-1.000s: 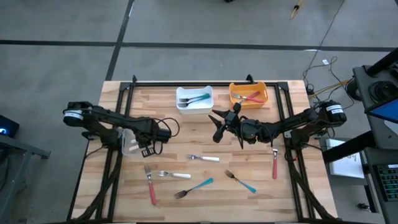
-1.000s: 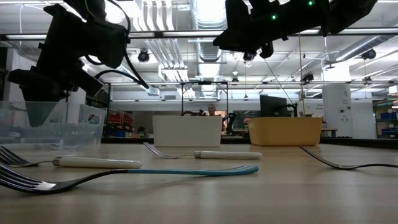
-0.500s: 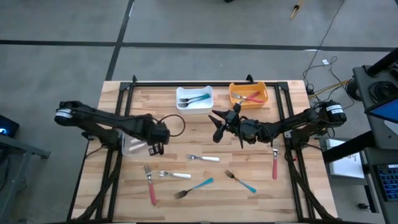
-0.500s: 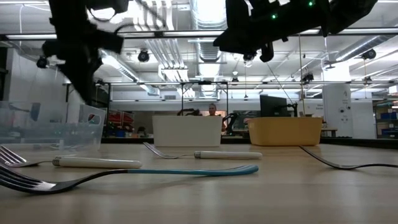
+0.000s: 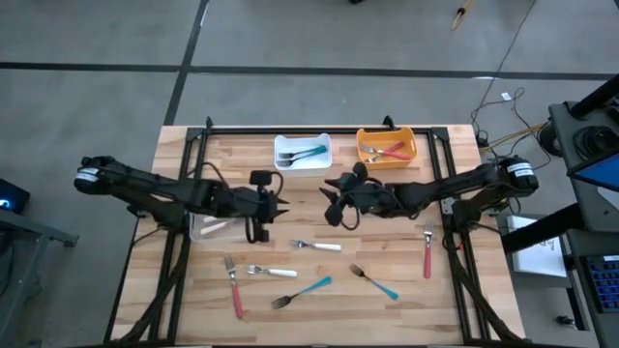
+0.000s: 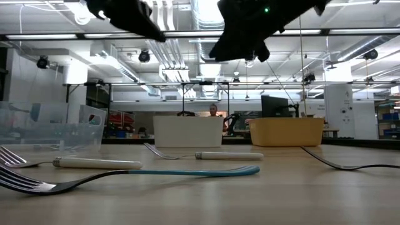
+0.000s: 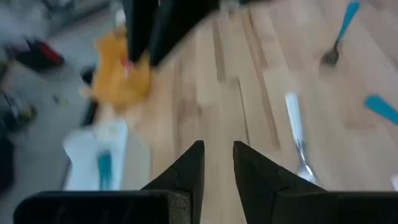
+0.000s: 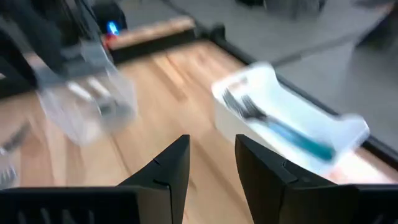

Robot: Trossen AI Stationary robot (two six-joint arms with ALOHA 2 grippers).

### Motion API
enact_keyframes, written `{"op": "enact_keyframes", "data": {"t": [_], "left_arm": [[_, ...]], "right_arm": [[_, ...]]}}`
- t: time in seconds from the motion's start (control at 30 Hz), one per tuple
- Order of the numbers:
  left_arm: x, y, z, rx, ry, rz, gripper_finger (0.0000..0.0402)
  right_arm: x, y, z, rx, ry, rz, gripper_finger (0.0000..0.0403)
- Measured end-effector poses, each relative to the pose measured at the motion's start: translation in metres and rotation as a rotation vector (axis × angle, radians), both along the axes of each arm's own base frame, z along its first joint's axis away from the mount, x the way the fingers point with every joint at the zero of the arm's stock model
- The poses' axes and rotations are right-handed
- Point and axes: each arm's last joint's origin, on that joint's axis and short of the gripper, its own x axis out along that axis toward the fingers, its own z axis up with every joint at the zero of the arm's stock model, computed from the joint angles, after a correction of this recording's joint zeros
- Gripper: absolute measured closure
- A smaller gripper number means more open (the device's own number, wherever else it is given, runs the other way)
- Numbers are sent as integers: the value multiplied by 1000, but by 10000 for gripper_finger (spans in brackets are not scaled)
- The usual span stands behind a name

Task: Sort silverware by color (type)
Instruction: Put the right blue fork into the white bin

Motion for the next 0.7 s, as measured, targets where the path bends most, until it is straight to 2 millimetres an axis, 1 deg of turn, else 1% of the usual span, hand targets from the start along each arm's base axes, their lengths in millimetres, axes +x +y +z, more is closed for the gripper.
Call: {"op": "enact_keyframes", "data": {"t": [0.07,0.17,0.3,0.57,0.7], "left_arm": [[3,0,2,33,-27,-24,335],[3,1,2,49,-20,-31,335],[3,2,-1,48,1,-27,335],[4,2,-3,68,13,-34,335],[4,3,-2,94,20,-42,335]], "right_arm": [[-1,0,2,19,78,-14,284],[-5,0,3,53,188,0,284],[-10,3,2,174,301,59,284],[-24,11,-11,567,465,136,284],[-31,20,-15,766,541,130,284]]}}
